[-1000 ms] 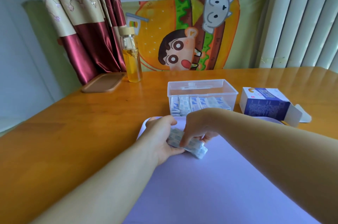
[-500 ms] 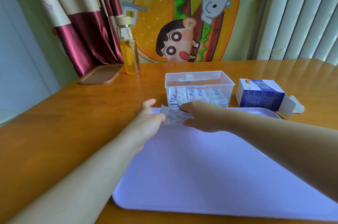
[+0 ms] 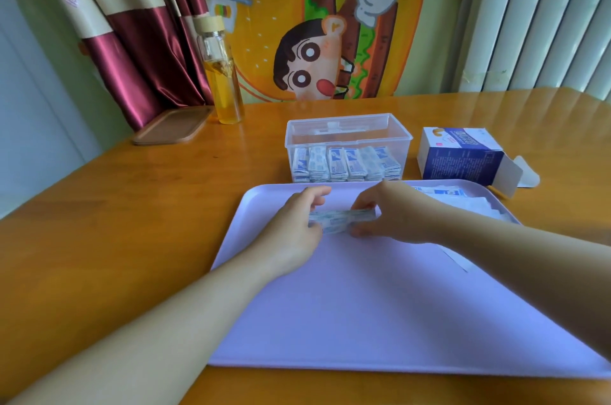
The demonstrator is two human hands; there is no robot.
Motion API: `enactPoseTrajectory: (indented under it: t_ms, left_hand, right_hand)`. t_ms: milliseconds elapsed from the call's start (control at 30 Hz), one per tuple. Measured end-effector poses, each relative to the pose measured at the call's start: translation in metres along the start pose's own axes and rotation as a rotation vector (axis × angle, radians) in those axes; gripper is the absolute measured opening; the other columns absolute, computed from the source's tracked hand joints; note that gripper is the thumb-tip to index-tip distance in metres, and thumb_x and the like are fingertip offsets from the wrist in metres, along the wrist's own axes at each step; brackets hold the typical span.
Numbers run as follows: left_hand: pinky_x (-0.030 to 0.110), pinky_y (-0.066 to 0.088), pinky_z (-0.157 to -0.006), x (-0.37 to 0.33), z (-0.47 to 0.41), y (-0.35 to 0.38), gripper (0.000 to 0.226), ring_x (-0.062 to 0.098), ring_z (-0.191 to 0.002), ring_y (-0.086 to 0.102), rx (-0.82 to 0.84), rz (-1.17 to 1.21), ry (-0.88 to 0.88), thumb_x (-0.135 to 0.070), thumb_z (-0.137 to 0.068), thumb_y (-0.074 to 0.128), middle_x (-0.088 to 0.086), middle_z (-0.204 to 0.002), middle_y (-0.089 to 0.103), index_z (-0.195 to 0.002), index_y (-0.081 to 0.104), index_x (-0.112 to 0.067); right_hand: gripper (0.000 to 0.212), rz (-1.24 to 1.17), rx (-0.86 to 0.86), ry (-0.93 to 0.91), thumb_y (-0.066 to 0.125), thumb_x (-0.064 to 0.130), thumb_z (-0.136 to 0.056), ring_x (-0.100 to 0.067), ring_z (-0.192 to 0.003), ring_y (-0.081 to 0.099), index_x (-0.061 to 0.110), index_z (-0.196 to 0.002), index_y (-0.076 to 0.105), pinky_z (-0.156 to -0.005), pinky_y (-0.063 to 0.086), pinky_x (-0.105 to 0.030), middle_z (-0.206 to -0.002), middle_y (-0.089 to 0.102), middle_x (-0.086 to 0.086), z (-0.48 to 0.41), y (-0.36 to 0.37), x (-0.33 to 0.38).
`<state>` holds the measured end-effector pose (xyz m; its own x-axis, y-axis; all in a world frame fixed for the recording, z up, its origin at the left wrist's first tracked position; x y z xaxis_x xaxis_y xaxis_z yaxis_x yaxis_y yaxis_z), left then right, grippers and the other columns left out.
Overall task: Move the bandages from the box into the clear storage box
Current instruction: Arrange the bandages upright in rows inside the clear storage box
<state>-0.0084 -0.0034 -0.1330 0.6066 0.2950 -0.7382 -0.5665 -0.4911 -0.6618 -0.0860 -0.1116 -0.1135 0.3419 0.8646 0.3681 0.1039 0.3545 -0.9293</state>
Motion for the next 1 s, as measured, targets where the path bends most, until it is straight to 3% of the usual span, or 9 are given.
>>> enactPoseTrajectory:
  t_ms: [100, 267, 367, 433, 567, 633, 700, 833, 1000]
  left_hand:
    - [0.006, 0.04, -0.072, -0.007, -0.002, 0.009, 0.058, 0.001, -0.114, 0.039, 0.01, -0.039, 0.037, 0.003, -0.092, 0.041, -0.005, -0.14, 0.042, -0.141, 0.035, -0.027]
    - [-0.002, 0.027, -0.088, -0.012, 0.002, 0.01, 0.051, 0.007, -0.127, 0.038, 0.012, -0.152, 0.103, 0.001, -0.094, 0.04, -0.002, -0.136, 0.044, -0.139, 0.038, -0.021]
    - [0.013, 0.026, -0.1, -0.016, 0.001, 0.014, 0.044, 0.014, -0.128, 0.037, 0.043, -0.258, 0.102, -0.005, -0.097, 0.039, -0.001, -0.136, 0.044, -0.139, 0.039, -0.019]
    - [0.023, 0.034, -0.094, -0.022, -0.001, 0.015, 0.039, 0.019, -0.119, 0.044, 0.066, -0.334, 0.1, -0.008, -0.098, 0.038, 0.0, -0.127, 0.049, -0.134, 0.042, -0.02]
    - [0.012, 0.037, -0.055, -0.04, -0.008, -0.006, 0.016, 0.002, -0.068, 0.051, 0.029, -0.326, 0.107, -0.019, -0.098, 0.042, -0.01, -0.082, 0.057, -0.113, 0.048, -0.023]
    - [0.013, 0.049, -0.058, -0.046, -0.012, -0.016, 0.013, -0.004, -0.071, 0.058, 0.058, -0.218, 0.071, -0.027, -0.098, 0.043, -0.015, -0.083, 0.061, -0.108, 0.046, -0.034]
    - [0.032, 0.057, -0.075, -0.055, -0.017, -0.021, 0.012, 0.001, -0.083, 0.065, 0.138, -0.076, 0.051, -0.03, -0.098, 0.042, -0.018, -0.09, 0.065, -0.103, 0.045, -0.041]
    - [0.039, 0.051, -0.092, -0.085, -0.035, -0.044, 0.017, 0.009, -0.102, 0.062, 0.203, -0.034, 0.095, -0.026, -0.099, 0.045, -0.017, -0.098, 0.068, -0.1, 0.05, -0.042]
    - [0.031, 0.051, -0.083, -0.105, -0.069, -0.066, 0.021, 0.009, -0.084, 0.065, 0.107, 0.129, 0.096, -0.02, -0.102, 0.037, -0.006, -0.091, 0.065, -0.1, 0.052, -0.034]
  right_hand:
    - [0.019, -0.057, -0.003, -0.003, 0.066, 0.028, -0.083, -0.015, -0.063, 0.048, 0.017, -0.098, 0.068, -0.052, 0.037, -0.022, -0.081, 0.06, -0.001, -0.001, 0.004, 0.007]
    - [0.016, -0.125, -0.007, -0.016, 0.065, 0.023, -0.084, -0.007, -0.06, 0.048, 0.018, -0.098, 0.069, -0.054, 0.037, -0.017, -0.077, 0.06, 0.004, 0.001, 0.001, 0.0]
    - [0.013, -0.112, -0.035, -0.04, 0.061, 0.02, -0.086, -0.006, -0.056, 0.045, 0.018, -0.096, 0.07, -0.05, 0.034, -0.014, -0.071, 0.056, 0.007, 0.001, 0.0, -0.004]
    - [0.013, -0.127, -0.075, -0.067, 0.059, 0.017, -0.088, -0.006, -0.054, 0.044, 0.017, -0.095, 0.07, -0.047, 0.033, -0.013, -0.066, 0.053, 0.008, 0.001, -0.005, -0.002]
    - [0.012, -0.134, -0.206, -0.15, 0.059, 0.016, -0.09, -0.002, -0.05, 0.047, 0.014, -0.096, 0.069, -0.047, 0.035, -0.011, -0.059, 0.047, 0.016, 0.001, -0.037, 0.009]
    - [0.011, -0.145, -0.265, -0.203, 0.058, 0.012, -0.09, 0.009, -0.052, 0.049, 0.016, -0.095, 0.067, -0.048, 0.036, -0.008, -0.06, 0.047, 0.018, 0.002, -0.059, 0.018]
    - [0.012, -0.157, -0.317, -0.26, 0.059, 0.01, -0.089, 0.013, -0.054, 0.048, 0.02, -0.09, 0.064, -0.051, 0.036, -0.006, -0.063, 0.048, 0.019, 0.002, -0.081, 0.03]
    - [0.021, -0.175, -0.389, -0.317, 0.06, 0.012, -0.089, 0.001, -0.056, 0.054, 0.029, -0.079, 0.052, -0.051, 0.04, -0.009, -0.065, 0.051, 0.02, -0.002, -0.122, 0.047]
    - [0.008, -0.214, -0.477, -0.303, 0.057, 0.006, -0.088, -0.019, -0.068, 0.066, 0.01, -0.092, 0.063, -0.066, 0.054, -0.032, -0.076, 0.068, -0.006, -0.022, -0.161, 0.047]
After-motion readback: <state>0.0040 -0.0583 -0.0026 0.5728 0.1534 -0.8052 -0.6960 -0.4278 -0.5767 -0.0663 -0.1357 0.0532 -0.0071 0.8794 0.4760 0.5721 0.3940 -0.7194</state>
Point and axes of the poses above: each hand's wrist, its own z-axis away from the middle knuckle, its own y-axis out of the palm, x = y × z, the point moved 8 cm from there along -z, towards the middle knuckle
